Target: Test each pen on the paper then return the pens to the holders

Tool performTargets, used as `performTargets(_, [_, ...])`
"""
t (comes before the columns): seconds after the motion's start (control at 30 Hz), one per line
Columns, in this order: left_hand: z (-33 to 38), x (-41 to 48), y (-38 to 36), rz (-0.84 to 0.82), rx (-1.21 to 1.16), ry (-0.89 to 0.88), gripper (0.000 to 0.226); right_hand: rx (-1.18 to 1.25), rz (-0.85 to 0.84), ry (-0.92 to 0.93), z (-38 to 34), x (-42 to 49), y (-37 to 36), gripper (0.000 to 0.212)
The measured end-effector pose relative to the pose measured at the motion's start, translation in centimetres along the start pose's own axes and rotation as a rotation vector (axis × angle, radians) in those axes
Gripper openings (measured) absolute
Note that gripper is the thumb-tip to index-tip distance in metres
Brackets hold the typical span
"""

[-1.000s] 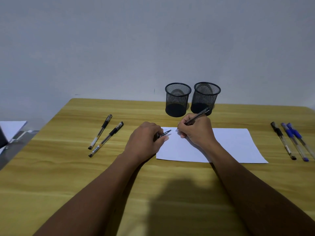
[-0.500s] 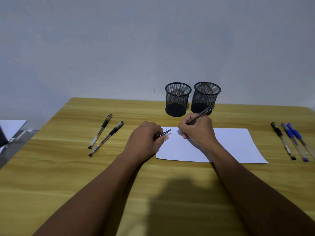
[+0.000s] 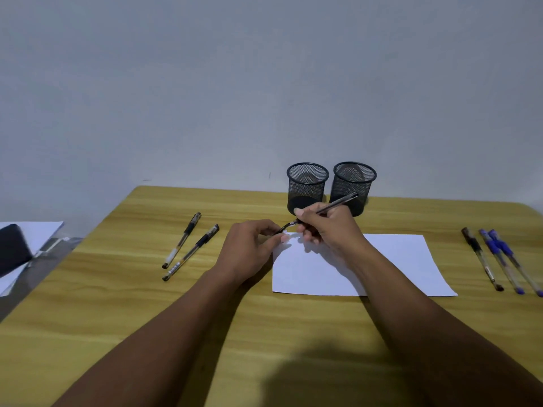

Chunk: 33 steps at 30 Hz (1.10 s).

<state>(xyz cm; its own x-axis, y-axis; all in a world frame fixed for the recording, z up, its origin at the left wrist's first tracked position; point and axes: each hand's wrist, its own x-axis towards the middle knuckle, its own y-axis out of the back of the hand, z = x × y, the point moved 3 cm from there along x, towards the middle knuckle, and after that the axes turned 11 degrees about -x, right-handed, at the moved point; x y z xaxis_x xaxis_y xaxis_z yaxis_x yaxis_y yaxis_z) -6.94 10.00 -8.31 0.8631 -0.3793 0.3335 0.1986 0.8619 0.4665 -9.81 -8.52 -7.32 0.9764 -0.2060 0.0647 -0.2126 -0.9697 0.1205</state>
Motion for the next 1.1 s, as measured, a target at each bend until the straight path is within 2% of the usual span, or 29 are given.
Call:
performTargets(0.33, [0.7, -0.3, 0.6, 0.005, -0.016, -0.008, 0.014, -0.082, -0.084, -0.003, -0.4, -0.3, -1.3, 0.018])
performTargets(0.5, [-0.1, -0.3, 1.2, 0.013, -0.018, 0.028, 0.011, 0.020, -0.052, -0.107, -1.1, 0.4, -0.9, 0.037])
performTargets(0.63, [0.2, -0.2, 1.1, 0.008, -0.010, 0.038, 0.011, 0.006, -0.008, -0.102, -1.2, 0.9, -0.8, 0.029])
performTargets(0.8, [0.8, -0.1, 1.0, 0.083, -0.060, 0.033, 0.015, 0.075, 0.043, -0.094, -0.9, 1.2, -1.5, 0.026])
performTargets(0.87, [0.7, 0.0, 1.3, 0.113, -0.135, 0.086, 0.016, 0.099, 0.039, -0.099, -0.9, 1.3, -1.7, 0.026])
performTargets(0.97, [0.8, 0.1, 1.7, 0.145, -0.400, 0.231, 0.016, 0.104, 0.030, -0.165, -0.4, 1.3, -1.8, 0.031])
performTargets(1.1, [0.5, -0.6, 2.8, 0.304, -0.695, 0.347, 0.021, 0.004, -0.017, -0.203, -0.3, 0.8, -2.9, 0.040])
